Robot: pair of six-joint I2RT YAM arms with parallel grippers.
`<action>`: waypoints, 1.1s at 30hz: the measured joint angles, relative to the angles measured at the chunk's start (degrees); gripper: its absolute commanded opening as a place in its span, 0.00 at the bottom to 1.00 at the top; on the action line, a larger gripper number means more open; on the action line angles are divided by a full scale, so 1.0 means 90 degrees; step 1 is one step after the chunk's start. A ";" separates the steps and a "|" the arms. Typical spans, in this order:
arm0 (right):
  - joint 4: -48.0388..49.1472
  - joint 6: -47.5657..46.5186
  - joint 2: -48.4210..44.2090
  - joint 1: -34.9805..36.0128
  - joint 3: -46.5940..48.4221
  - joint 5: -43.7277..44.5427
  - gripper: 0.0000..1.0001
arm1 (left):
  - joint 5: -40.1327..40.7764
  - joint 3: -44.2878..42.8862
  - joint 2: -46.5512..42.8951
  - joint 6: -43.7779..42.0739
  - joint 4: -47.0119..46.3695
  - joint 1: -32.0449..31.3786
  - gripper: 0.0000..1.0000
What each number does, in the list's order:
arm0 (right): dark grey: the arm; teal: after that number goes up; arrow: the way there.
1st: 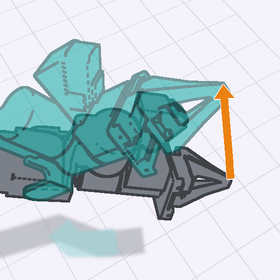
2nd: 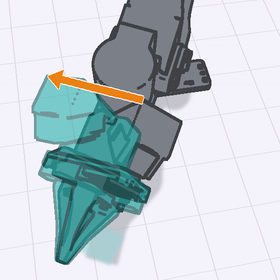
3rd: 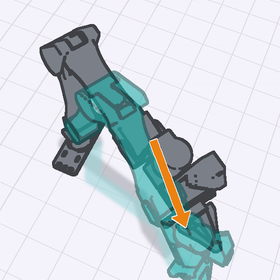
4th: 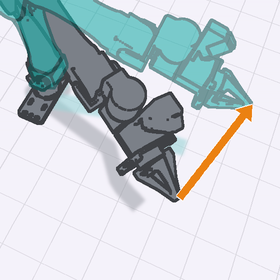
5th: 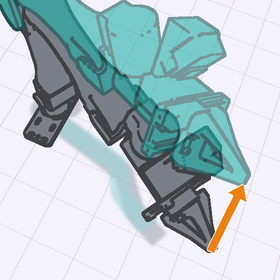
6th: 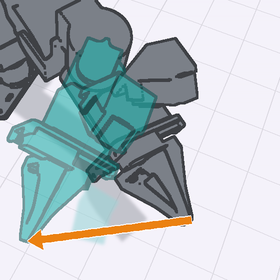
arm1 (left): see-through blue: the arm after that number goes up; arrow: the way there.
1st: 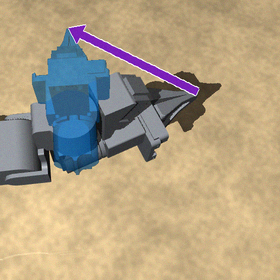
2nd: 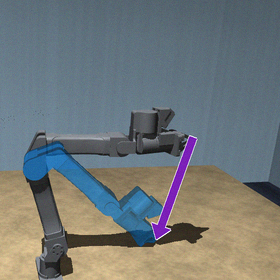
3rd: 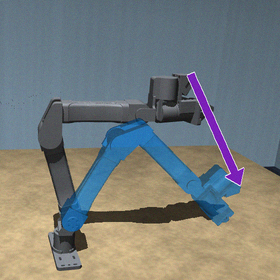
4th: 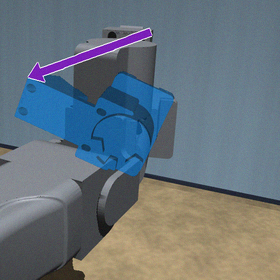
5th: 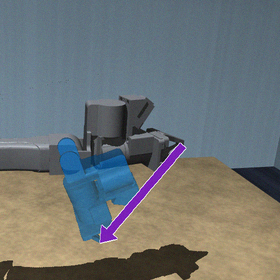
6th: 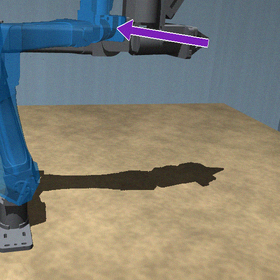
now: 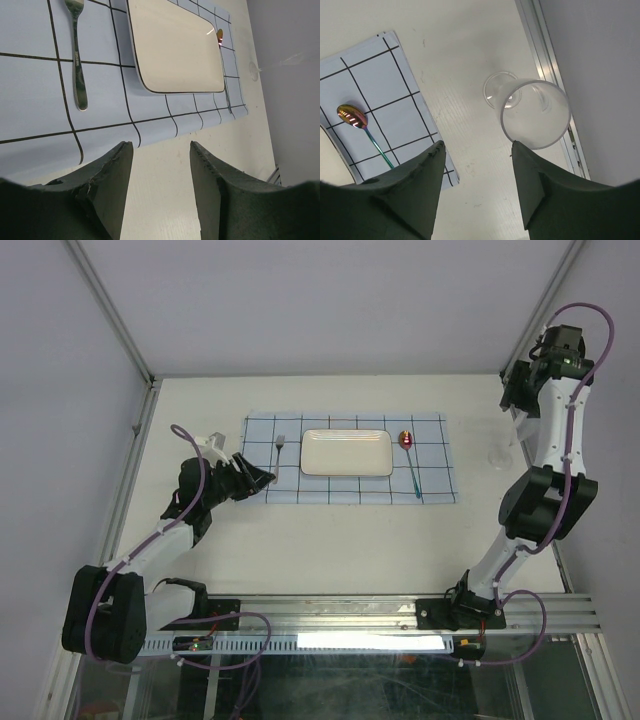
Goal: Set the dinner table for one person
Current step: Pick up the cup at the center of the board.
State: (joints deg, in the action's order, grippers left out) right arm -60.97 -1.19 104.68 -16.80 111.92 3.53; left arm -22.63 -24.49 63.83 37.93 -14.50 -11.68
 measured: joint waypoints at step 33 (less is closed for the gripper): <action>-0.0359 -0.0036 0.0374 0.0187 0.1384 -0.0342 0.57 | 0.0005 -0.0027 -0.0053 0.0000 0.0058 0.0000 0.51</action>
State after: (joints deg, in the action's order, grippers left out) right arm -64.20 -1.52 108.05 -15.11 124.38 0.45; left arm -22.59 -24.73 63.35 37.93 -13.98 -11.68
